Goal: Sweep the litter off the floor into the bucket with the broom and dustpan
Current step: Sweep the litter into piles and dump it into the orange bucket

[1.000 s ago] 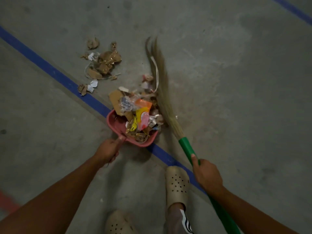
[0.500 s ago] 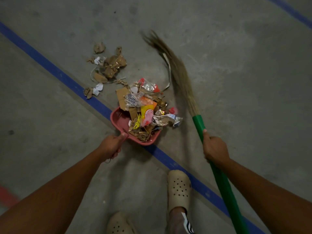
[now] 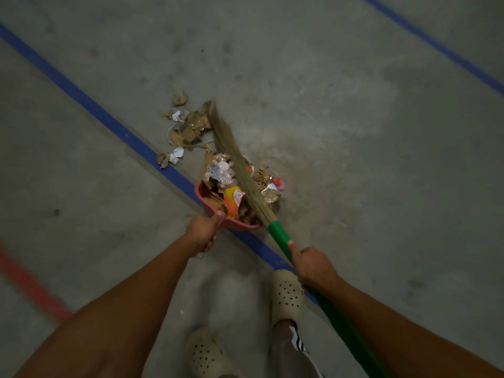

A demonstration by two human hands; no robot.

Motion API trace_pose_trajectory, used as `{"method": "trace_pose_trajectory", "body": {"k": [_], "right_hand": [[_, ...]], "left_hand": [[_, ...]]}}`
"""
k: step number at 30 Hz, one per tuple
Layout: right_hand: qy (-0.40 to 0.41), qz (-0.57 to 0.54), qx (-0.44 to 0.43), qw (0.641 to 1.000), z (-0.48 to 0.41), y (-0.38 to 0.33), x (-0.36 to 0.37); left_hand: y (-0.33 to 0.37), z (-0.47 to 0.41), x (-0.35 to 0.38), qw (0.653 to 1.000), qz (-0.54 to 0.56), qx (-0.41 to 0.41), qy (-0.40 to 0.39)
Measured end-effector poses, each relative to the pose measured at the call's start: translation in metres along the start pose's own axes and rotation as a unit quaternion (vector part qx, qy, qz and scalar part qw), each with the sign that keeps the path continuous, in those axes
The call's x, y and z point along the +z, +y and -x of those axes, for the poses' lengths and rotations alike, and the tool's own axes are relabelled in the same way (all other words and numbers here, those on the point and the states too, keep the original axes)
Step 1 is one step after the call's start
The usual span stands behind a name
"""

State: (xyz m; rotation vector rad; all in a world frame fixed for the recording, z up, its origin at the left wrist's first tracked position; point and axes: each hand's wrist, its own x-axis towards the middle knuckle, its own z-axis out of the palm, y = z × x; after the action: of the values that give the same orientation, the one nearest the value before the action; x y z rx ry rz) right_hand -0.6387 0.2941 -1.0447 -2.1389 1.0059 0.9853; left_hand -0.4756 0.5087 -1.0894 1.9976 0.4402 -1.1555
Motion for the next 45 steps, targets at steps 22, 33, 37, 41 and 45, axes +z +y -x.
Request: {"method": "trace_pose_trajectory", "body": {"k": [22, 33, 37, 41, 45], "right_hand": [[0.080, -0.091, -0.017, 0.992, 0.478, -0.023, -0.187], [0.095, -0.103, -0.110, 0.984, 0.536, 0.017, -0.249], [0.079, -0.068, -0.154, 0.983, 0.530, 0.043, -0.279], [0.057, -0.036, -0.186, 0.980, 0.527, 0.069, -0.301], [0.036, -0.004, -0.207, 0.978, 0.539, 0.099, -0.312]], "left_hand": [[0.088, 0.492, -0.134, 0.986, 0.046, 0.153, 0.046], [0.113, 0.605, -0.099, 0.963, 0.144, 0.199, 0.108], [0.111, 0.630, -0.059, 0.954, 0.175, 0.184, 0.162], [0.104, 0.651, -0.022, 0.944, 0.198, 0.168, 0.201], [0.086, 0.681, 0.013, 0.935, 0.234, 0.154, 0.215]]}}
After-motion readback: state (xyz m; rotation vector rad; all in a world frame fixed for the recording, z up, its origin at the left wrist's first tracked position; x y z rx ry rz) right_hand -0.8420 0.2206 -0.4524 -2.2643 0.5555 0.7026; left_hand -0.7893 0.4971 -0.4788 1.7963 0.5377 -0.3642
